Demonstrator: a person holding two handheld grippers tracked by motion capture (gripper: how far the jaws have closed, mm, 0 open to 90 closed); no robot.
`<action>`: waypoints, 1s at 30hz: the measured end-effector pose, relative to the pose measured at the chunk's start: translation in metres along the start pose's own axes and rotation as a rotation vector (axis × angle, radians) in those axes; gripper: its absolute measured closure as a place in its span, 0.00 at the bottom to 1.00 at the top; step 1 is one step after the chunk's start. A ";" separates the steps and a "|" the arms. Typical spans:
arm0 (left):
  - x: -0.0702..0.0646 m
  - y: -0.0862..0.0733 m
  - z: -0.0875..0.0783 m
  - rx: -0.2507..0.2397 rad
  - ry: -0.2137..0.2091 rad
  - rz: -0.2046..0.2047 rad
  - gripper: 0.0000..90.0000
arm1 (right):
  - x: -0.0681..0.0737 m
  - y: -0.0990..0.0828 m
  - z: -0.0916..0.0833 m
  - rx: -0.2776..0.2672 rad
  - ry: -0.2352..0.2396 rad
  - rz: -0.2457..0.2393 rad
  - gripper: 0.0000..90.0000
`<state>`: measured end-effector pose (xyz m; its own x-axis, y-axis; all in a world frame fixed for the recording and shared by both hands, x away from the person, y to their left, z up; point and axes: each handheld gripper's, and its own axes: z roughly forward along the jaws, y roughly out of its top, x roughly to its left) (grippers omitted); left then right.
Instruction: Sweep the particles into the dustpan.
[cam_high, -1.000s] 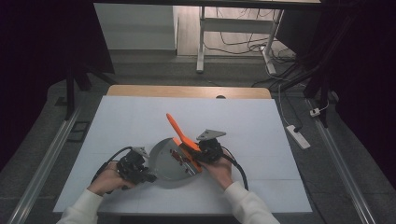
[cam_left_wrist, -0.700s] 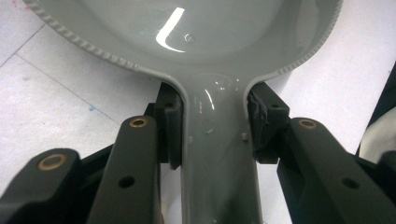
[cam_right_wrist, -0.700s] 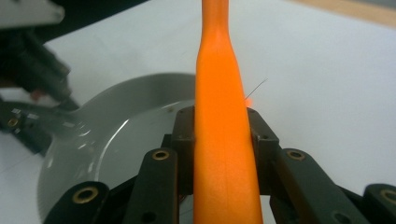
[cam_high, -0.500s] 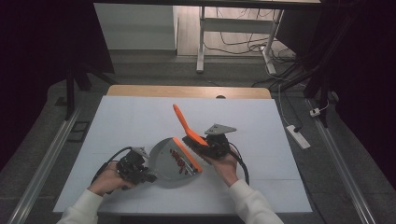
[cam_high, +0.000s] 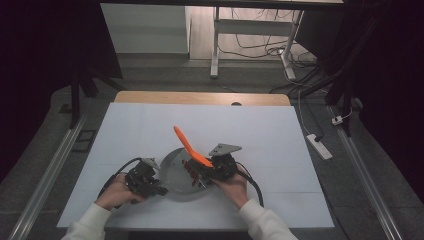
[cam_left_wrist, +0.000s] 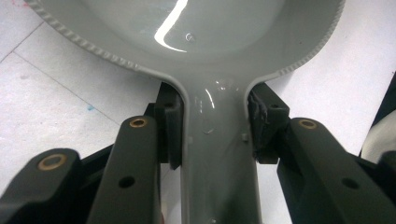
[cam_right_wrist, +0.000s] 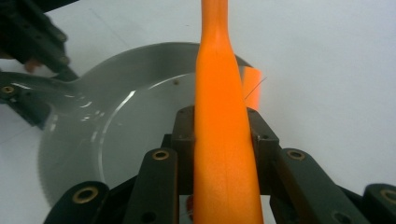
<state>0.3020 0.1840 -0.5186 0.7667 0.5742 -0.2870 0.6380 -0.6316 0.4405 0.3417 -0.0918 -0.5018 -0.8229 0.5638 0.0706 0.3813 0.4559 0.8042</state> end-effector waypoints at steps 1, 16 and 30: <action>0.000 0.000 0.000 -0.001 0.000 0.000 0.68 | 0.002 0.000 0.001 -0.002 0.011 0.001 0.78; -0.003 -0.006 -0.002 -0.065 0.012 0.015 0.68 | -0.026 0.012 -0.034 -0.123 -0.021 0.038 0.78; -0.007 -0.015 -0.010 -0.152 0.067 -0.025 0.68 | -0.040 0.007 -0.060 -0.112 -0.042 0.012 0.78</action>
<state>0.2863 0.1940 -0.5147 0.7407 0.6259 -0.2442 0.6349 -0.5333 0.5590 0.3517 -0.1528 -0.4638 -0.7990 0.5986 0.0576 0.3400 0.3706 0.8643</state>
